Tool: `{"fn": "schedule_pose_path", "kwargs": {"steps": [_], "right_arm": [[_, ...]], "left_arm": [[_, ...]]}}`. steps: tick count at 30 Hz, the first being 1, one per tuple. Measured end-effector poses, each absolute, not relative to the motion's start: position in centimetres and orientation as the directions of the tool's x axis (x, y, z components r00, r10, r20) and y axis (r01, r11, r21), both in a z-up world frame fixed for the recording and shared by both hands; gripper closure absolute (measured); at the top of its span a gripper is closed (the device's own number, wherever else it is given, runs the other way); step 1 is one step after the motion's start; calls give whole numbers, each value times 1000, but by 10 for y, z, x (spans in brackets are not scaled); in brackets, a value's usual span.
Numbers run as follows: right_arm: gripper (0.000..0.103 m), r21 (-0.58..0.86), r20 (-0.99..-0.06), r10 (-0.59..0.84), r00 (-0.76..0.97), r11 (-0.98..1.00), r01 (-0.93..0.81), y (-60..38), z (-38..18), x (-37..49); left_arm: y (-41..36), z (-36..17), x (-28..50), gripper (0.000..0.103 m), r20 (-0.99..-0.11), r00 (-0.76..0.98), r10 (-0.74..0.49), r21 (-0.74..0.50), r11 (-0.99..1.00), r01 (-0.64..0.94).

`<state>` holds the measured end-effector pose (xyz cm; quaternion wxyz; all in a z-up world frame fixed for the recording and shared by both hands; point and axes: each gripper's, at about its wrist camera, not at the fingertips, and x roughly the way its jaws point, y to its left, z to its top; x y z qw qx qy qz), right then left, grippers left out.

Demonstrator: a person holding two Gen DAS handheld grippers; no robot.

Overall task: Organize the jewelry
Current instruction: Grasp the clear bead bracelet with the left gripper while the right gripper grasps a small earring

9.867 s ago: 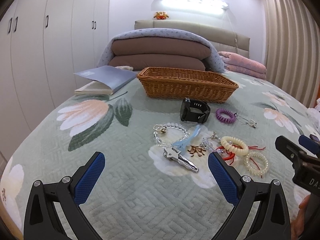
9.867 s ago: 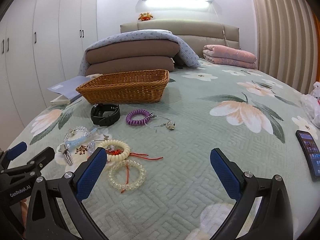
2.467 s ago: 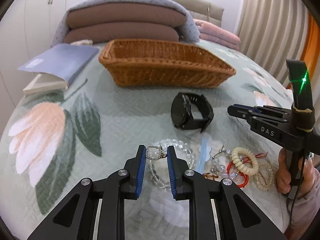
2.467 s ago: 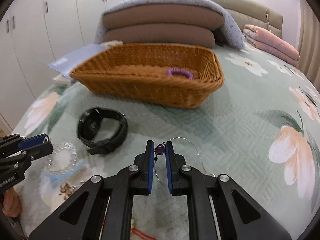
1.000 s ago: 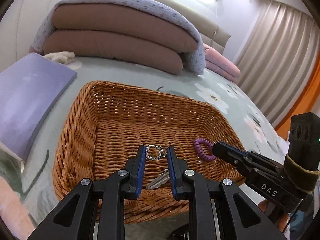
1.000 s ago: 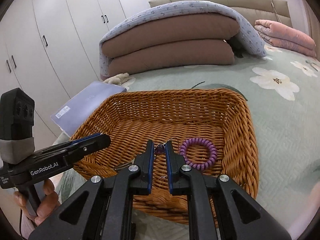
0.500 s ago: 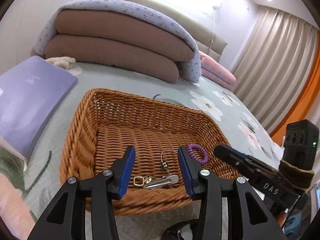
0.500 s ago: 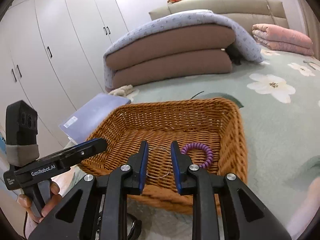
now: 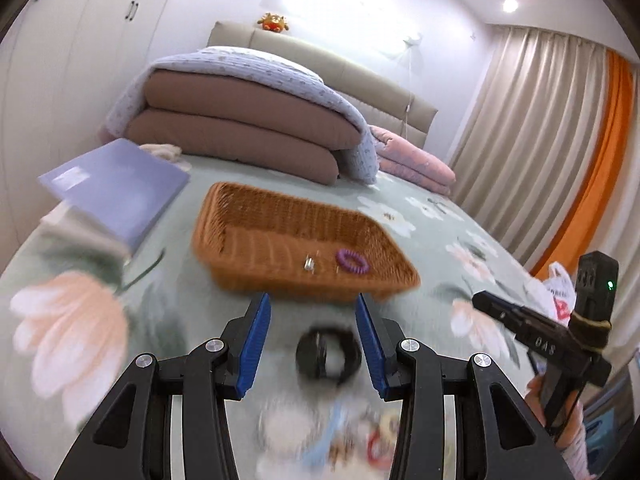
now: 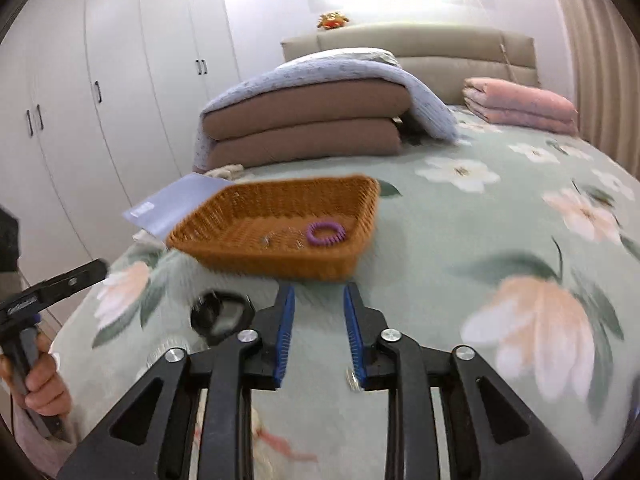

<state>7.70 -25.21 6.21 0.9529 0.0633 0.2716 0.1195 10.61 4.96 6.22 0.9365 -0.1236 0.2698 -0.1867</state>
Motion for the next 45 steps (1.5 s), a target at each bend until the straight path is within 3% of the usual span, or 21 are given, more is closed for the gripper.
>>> {"fn": "schedule_pose_path", "kwargs": {"steps": [7,14,22,37,40,42,45], "right_arm": [[72,207,-610,236,757,969,-135,-262,11,82],[72,182,-643,193,741,978,-97,-267,2,80],[72,372,-656,304,691,926,-54,-301,-12,91],[72,77,-730,130,671,991,-108,-234,-20,109],[73,31,-728,102,678,993,-116,-227,-21,106],[89,5,-725,98,682,991,-137,-220,-21,103],[89,-27,-718,85,691,989,-149,-213,-21,98]], "left_arm": [[77,14,80,56,-543,766,-346,-311,929,199],[71,-7,100,56,-628,686,-369,-309,926,215],[29,-27,114,56,-735,616,-285,-172,956,237],[15,-30,115,57,-743,635,-211,-77,969,233],[15,-30,114,67,-742,638,-208,-68,969,236],[13,-29,113,78,-740,643,-199,-58,971,233],[14,-29,112,95,-738,644,-201,-61,971,233]]}}
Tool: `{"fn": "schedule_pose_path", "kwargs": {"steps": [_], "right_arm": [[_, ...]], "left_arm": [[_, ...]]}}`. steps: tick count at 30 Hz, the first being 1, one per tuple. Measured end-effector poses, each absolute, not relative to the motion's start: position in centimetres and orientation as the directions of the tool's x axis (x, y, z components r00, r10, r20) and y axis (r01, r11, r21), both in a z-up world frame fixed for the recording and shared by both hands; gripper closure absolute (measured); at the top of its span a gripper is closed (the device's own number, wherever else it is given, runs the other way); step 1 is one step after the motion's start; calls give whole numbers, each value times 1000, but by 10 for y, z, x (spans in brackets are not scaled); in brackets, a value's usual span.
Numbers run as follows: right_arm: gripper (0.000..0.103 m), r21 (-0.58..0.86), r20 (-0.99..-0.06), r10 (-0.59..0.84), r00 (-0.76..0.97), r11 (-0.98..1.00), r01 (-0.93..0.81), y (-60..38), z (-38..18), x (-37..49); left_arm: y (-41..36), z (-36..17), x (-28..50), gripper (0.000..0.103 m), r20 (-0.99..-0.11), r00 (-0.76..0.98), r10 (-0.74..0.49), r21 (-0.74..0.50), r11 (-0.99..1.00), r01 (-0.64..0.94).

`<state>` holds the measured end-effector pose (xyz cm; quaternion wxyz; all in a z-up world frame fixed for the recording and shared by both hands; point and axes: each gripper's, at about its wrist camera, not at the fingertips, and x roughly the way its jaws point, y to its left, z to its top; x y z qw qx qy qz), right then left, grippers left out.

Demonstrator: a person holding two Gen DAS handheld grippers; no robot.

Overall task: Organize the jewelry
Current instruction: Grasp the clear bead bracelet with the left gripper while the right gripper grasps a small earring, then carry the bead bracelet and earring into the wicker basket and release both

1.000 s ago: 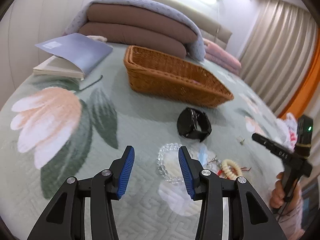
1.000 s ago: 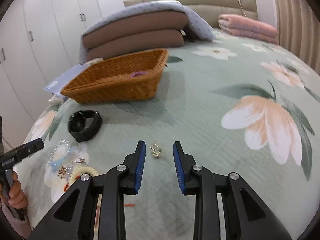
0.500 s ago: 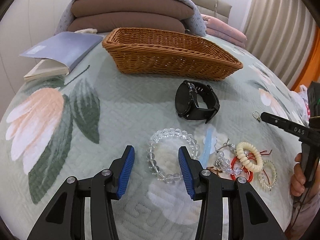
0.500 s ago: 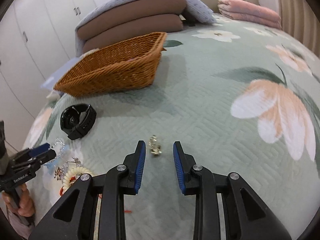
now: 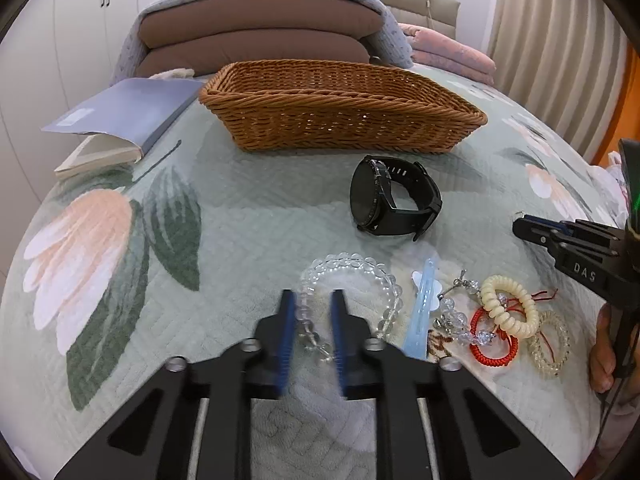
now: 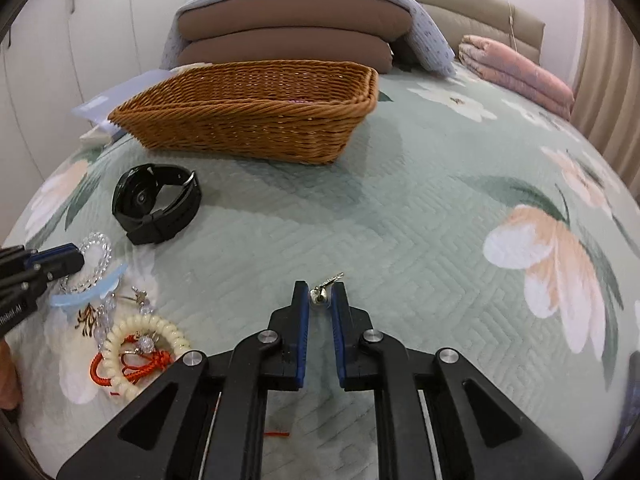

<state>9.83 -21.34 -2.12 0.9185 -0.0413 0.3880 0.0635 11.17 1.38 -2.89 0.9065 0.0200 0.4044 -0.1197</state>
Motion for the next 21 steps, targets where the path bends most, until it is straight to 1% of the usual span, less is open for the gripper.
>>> {"fn": "schedule_pose_path", "kwargs": {"steps": [1,6,12,15,17,21], "right_arm": [[90,-27,-716,89,693,988,-154,-212,-21,98],[90,2,-685,131,717,984,-178,-214,-14,89],[90,38,-640,165,751,982,-184,-218,-4,80],[90,67,-616,197,763,978,-198,-221,2,76],[90,75,-596,213,774,975,-211,-220,6,72],[90,68,-581,225,783,971,-228,-217,9,68]], "left_arm": [[14,-29,111,96,-737,643,-207,-65,969,237],[16,-24,105,96,-716,662,-221,-74,967,242],[34,-4,93,96,-620,721,-310,-183,950,252],[40,4,88,96,-574,733,-365,-232,931,282],[40,11,83,96,-545,737,-400,-253,916,311],[36,20,75,96,-513,747,-423,-249,906,343]]}}
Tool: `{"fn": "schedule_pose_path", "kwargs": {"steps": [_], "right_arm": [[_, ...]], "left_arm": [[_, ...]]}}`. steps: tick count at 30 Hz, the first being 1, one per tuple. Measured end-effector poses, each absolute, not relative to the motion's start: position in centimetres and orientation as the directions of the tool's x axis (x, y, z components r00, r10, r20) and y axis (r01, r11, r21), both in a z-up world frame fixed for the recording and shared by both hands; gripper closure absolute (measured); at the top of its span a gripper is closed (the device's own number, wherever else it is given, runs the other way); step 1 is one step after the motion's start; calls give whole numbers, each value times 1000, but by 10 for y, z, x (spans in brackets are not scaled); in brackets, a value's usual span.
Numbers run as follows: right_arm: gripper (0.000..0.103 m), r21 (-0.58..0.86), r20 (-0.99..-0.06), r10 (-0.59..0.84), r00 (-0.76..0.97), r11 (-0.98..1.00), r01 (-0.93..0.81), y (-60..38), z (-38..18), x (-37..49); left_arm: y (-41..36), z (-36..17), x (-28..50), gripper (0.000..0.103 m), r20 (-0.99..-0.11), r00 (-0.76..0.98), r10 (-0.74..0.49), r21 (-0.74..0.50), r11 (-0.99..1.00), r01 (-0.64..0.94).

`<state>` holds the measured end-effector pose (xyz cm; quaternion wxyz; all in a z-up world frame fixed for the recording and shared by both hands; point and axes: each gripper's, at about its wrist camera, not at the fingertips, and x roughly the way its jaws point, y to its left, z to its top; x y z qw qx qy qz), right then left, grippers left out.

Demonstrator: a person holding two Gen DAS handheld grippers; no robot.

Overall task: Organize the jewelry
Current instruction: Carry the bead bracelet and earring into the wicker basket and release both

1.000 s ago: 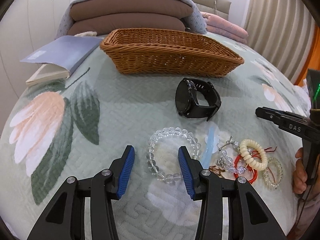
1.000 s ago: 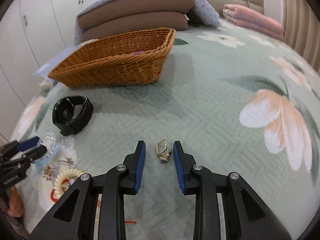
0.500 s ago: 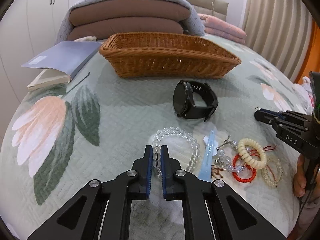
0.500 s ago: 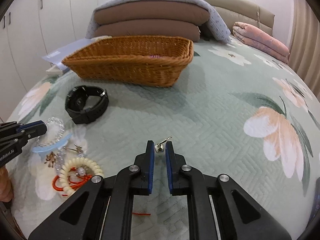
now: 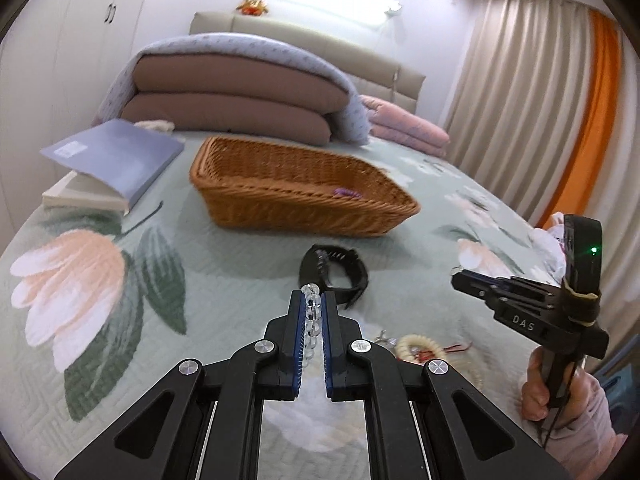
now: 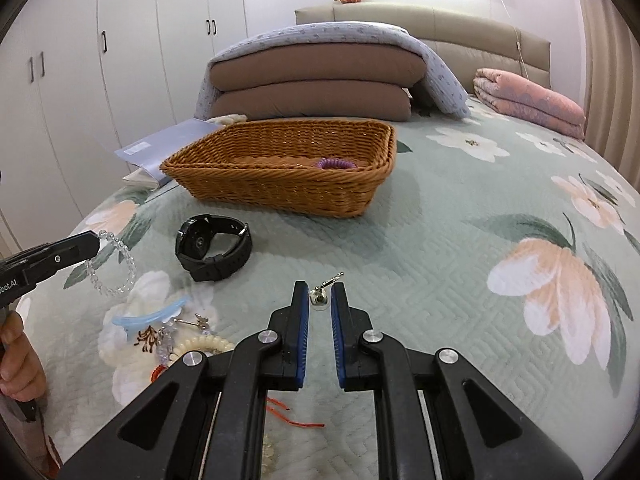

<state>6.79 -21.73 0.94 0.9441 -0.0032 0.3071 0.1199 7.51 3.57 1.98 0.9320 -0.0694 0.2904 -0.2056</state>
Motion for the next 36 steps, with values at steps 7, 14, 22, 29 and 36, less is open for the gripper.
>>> {"fn": "schedule_pose_path", "kwargs": {"steps": [7,14,22,29,36], "right_arm": [[90,95,-560,248,790,967,-236,-221,15,66],[90,166,-516,288,807,958,-235,-225,53,88],[90,251,-472,313,824,944,-215,-214,88,179],[90,332,-570,377,730,919,-214,-205,57,257],[90,338,-593,395,702,913,-228,-199,32,271]], "left_arm": [[38,24,72,96,-483,746,-457,-274,889,367],[35,59,88,96,-441,765,-469,-280,882,379],[8,107,157,95,-417,797,-437,-219,899,379],[-3,89,252,96,-478,776,-412,-257,910,325],[-6,50,277,95,-533,748,-395,-255,918,304]]}}
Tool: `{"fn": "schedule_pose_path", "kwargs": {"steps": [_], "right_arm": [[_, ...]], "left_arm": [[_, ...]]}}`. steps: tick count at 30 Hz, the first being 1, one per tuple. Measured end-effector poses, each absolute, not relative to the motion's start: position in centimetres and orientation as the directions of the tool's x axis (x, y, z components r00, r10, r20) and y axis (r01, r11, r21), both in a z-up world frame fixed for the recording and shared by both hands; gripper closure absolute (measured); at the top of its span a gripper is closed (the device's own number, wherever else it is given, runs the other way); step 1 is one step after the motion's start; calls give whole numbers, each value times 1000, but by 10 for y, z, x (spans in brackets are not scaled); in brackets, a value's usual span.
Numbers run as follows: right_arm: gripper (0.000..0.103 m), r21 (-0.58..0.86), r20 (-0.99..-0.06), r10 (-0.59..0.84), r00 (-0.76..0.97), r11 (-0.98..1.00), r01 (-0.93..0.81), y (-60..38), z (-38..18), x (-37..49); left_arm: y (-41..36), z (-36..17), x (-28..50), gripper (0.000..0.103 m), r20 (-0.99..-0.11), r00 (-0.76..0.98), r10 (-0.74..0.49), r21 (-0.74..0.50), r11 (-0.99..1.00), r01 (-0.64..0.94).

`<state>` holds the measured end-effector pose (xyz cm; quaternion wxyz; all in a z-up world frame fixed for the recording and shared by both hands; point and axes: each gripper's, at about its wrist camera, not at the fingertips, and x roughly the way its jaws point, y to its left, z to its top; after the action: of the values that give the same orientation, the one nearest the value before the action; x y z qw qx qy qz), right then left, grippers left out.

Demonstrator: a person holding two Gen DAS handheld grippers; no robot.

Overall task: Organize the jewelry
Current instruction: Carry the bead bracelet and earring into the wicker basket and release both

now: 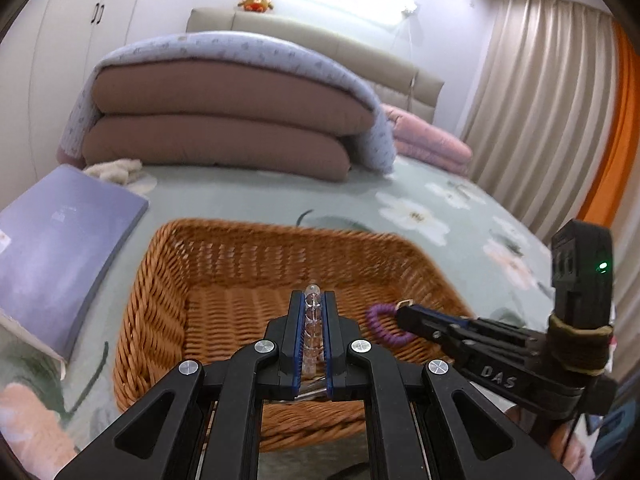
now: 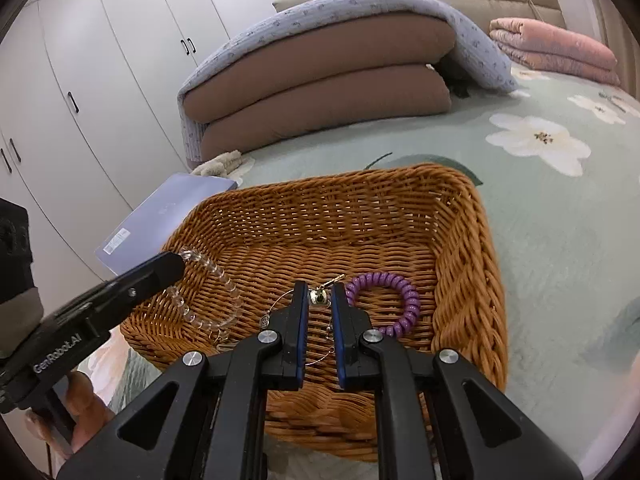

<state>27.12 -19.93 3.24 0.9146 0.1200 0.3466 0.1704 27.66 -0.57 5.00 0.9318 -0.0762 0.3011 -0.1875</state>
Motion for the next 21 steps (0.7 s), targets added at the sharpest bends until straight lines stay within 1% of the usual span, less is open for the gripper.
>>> {"fn": "schedule_pose_path", "kwargs": {"steps": [2,7,10,11,12,14,16,18,21], "right_arm": [[89,335,-595,392,701,914,-227,-199,31,273],[89,338,-593,406,696,909,-243,-197,25,276],[84,358,-578,432,693,897,-261,-197,26,275],[81,359,-570,431,700,897,-259,-199,27,274],[78,358,-566,427,705,898,-256,-201,27,273],[77,365,-556,426,714,897,-251,-204,28,270],[77,374,-549,429,718,894,-248,-207,29,270],[77,367,-545,417,727,899,-241,-209,29,268],[77,338,-539,393,745,911,-236,-207,33,263]], "left_arm": [[-4,46,281,95,-537,743,-398,-270,916,295],[-4,43,283,95,-548,746,-379,-259,924,280],[-1,42,284,95,-556,742,-374,-266,926,267],[2,42,284,93,-556,734,-390,-286,919,271],[4,43,284,90,-554,732,-397,-299,915,270],[9,45,282,82,-538,749,-387,-306,917,255],[13,46,281,69,-527,759,-382,-313,918,245],[16,47,279,64,-519,763,-385,-326,914,240],[18,48,277,64,-512,768,-385,-328,914,239]]}}
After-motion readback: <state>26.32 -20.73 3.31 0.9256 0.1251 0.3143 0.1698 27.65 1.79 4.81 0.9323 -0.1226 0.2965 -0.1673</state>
